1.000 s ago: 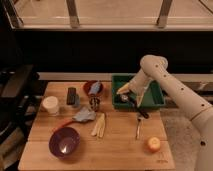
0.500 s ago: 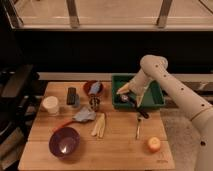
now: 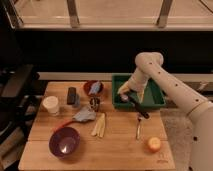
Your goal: Place brush in metal cup
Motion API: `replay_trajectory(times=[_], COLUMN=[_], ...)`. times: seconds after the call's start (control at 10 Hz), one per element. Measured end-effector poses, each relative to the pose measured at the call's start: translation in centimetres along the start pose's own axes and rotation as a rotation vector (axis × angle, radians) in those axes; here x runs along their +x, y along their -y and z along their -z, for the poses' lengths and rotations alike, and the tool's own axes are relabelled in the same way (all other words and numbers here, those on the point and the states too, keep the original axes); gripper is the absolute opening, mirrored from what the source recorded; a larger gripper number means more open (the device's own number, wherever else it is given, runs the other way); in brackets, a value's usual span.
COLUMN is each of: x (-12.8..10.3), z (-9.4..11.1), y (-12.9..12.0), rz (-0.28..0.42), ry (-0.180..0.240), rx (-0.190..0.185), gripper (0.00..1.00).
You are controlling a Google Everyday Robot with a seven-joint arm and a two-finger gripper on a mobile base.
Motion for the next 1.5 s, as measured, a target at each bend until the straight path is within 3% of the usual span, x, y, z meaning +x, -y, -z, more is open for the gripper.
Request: replay_trajectory(times=[0.1, 0.4, 0.6, 1.1, 1.2, 1.5], x=[0.8, 1.6, 1.7, 1.4, 1.3, 1.2], z=[0.0, -1.0, -2.5, -6.0, -7.0, -6.7], y=[-1.6, -2.3, -2.1, 0.0, 0.4, -0.1], rz=[0.023, 0.073, 0.102, 0.147, 0.142, 0.138], ry=[-0.042, -0.104, -0.105, -0.046, -0.030, -0.023], rx=[-0.050, -0.107, -0.100, -0.041, -0.032, -0.044], gripper=[0.80, 0.80, 0.80, 0.80, 0.74, 0.46])
